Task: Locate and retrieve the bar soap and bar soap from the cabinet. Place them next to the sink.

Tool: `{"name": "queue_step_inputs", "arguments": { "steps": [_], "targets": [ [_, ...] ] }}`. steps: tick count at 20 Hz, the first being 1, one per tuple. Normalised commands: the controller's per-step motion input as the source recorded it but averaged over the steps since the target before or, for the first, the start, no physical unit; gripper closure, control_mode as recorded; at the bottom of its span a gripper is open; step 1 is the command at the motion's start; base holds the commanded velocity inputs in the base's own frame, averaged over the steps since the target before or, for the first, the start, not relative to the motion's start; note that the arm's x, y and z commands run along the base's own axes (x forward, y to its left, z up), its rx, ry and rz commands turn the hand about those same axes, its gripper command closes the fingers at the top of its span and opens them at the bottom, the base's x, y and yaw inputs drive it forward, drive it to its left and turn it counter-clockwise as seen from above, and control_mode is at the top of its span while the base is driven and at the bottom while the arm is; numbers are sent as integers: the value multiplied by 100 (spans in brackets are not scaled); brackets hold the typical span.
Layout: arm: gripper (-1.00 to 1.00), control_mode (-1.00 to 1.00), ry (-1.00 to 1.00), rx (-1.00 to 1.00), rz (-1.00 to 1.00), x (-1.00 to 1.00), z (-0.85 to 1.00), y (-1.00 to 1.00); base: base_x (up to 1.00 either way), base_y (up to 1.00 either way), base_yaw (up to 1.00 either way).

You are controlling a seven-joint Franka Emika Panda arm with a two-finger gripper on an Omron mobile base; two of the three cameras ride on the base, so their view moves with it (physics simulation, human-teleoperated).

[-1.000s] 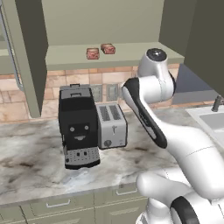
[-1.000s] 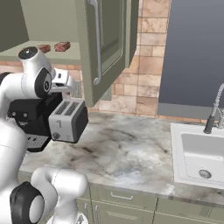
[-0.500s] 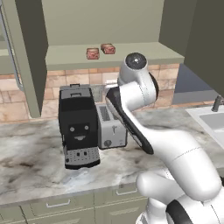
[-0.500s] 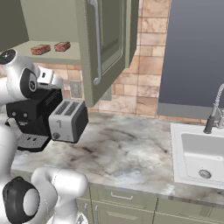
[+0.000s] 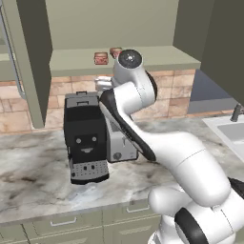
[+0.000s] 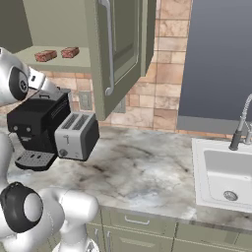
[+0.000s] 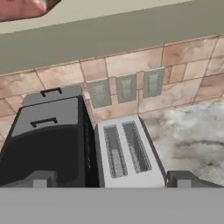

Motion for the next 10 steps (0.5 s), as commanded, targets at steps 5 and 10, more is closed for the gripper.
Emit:
{"name": "queue_step_inputs", "arguments": {
  "steps": [5, 10],
  "targets": [
    [-100, -100, 4, 9, 10, 33, 29, 9, 0, 0, 0],
    [-100, -100, -18, -16, 2, 17, 10, 14, 0, 0, 0]
  ]
}}
